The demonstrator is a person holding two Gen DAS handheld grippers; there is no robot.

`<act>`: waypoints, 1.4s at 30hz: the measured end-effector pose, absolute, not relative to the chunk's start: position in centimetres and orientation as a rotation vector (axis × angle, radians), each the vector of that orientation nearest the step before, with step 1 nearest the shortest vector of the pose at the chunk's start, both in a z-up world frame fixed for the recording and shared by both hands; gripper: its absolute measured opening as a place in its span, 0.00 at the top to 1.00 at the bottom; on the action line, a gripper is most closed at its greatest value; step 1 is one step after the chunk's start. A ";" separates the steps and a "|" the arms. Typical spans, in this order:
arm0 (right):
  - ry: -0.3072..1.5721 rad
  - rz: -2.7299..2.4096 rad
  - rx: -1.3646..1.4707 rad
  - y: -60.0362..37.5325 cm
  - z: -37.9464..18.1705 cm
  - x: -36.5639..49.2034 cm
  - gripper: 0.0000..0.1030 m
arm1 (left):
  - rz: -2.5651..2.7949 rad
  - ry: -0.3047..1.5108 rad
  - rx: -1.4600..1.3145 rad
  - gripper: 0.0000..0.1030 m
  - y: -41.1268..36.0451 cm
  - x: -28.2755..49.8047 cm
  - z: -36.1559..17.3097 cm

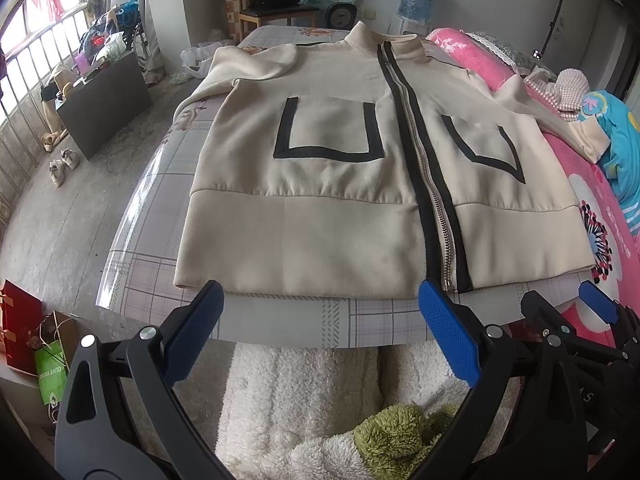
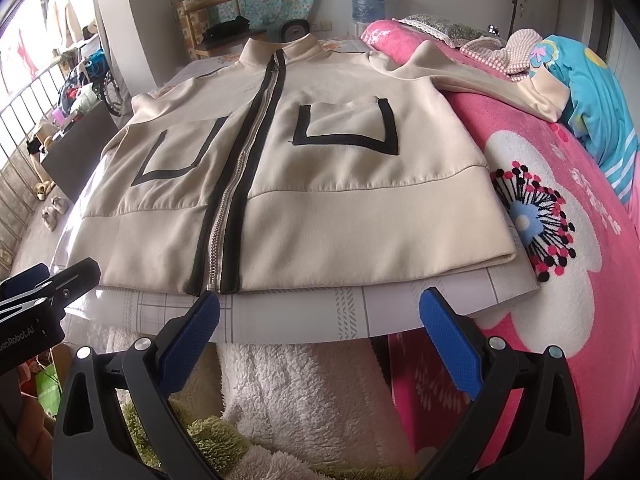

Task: Fold large clothes

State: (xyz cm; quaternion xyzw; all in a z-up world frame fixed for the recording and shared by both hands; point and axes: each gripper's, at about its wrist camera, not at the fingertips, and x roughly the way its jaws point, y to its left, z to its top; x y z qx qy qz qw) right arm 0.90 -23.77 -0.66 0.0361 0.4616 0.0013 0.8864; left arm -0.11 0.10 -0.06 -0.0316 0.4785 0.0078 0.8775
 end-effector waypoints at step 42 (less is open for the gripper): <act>0.941 -0.014 0.051 -23.9 -0.1 0.9 0.05 | 0.031 0.989 -0.069 0.09 0.7 0.0 0.3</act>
